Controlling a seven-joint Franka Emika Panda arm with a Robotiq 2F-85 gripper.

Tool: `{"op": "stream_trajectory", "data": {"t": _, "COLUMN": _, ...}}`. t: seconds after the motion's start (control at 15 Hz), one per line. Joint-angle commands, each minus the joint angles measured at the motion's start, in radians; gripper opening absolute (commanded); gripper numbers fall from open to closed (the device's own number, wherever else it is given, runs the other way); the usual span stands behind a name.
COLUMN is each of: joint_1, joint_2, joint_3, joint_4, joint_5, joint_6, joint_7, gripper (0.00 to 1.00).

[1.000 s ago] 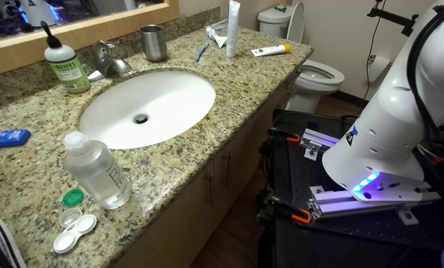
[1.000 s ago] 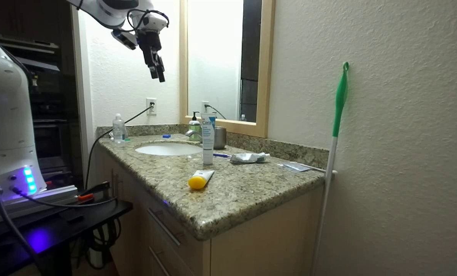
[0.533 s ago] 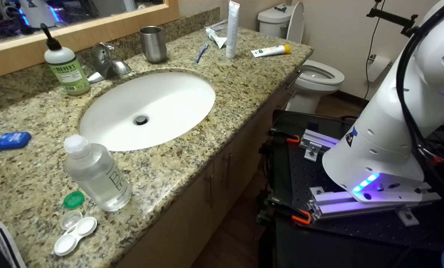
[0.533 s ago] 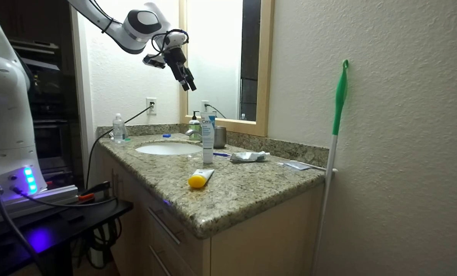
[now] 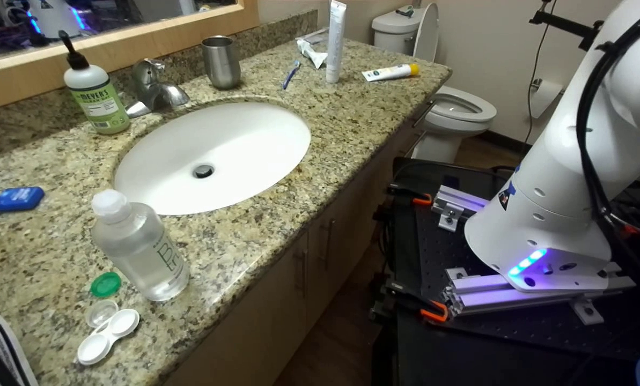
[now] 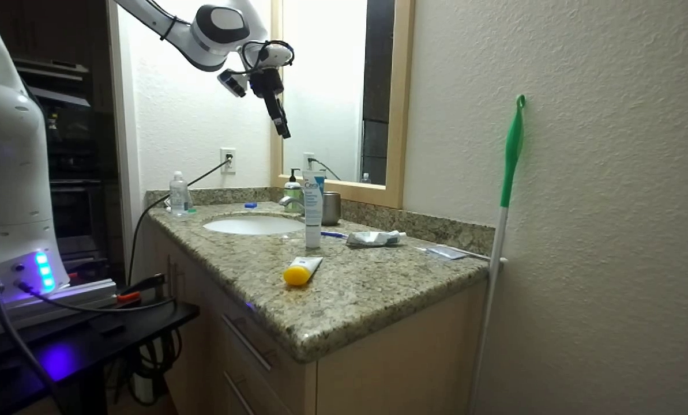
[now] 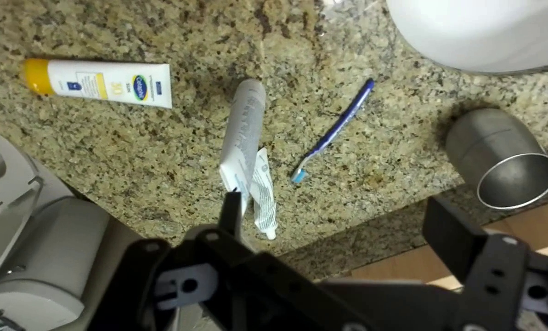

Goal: Move the white tube with a white lid to the left

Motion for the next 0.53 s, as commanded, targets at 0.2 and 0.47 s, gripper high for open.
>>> {"op": "stream_trajectory", "data": {"t": 0.2, "joint_1": -0.049, "joint_2": 0.309, "joint_3": -0.075, "joint_4": 0.405, "joint_5": 0.011, "joint_6": -0.290, "joint_7": -0.356, "gripper": 1.00}}
{"op": "stream_trajectory", "data": {"t": 0.47, "joint_1": -0.049, "joint_2": 0.319, "joint_3": -0.087, "joint_4": 0.393, "joint_5": -0.012, "joint_6": -0.252, "joint_7": -0.314, "gripper": 1.00}}
